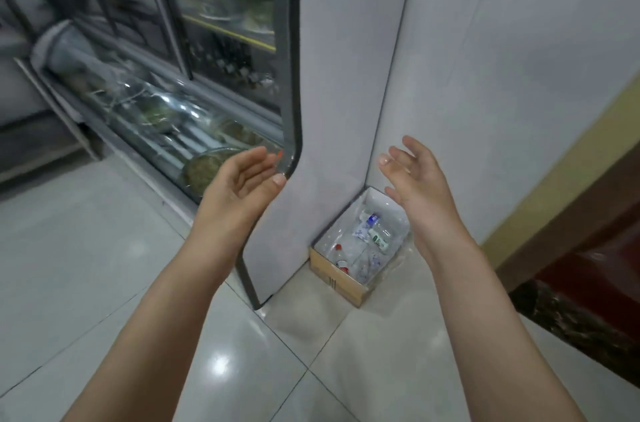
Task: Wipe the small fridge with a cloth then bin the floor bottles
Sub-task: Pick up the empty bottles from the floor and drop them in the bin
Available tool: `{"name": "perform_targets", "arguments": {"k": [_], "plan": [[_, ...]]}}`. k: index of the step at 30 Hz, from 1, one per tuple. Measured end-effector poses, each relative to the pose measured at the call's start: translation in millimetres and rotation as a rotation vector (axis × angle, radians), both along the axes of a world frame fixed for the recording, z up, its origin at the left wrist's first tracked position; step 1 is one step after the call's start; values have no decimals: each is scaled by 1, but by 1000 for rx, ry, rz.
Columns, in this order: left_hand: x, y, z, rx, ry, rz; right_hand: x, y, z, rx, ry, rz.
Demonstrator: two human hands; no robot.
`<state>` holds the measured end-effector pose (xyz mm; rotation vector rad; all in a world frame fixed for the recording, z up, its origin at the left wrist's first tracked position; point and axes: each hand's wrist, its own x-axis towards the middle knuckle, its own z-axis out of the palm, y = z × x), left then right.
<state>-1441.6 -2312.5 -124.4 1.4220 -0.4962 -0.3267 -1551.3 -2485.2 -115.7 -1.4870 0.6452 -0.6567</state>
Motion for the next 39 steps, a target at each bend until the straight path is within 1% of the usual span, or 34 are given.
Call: {"name": "perform_targets", "arguments": {"k": [3, 7, 10, 13, 18, 22, 24, 28, 33, 39], "plan": [[-17, 41, 18, -29, -19, 106, 0, 39, 21, -37, -25, 116], [-48, 92, 33, -61, -66, 243, 0, 77, 34, -39, -56, 288], [-76, 139, 36, -48, -82, 442, 0, 108, 37, -47, -54, 484], [-110, 184, 33, -26, -32, 612, -5, 148, 32, -4, -17, 655], [-166, 259, 36, -16, -29, 810, -18, 239, 26, 45, 12, 872], [-200, 330, 43, -22, -19, 959, -24, 325, 33, 24, -5, 1027], [-213, 370, 46, -43, -7, 1022, -25, 371, 38, 32, -28, 1055], [-221, 455, 54, -63, -15, 1111, -22, 463, 46, 30, -87, 1037], [-216, 550, 65, -20, -58, 1082, -17, 559, 50, 66, -90, 1057], [-194, 631, 65, -56, -62, 1114, -1, 641, 56, 12, -80, 1129]]}}
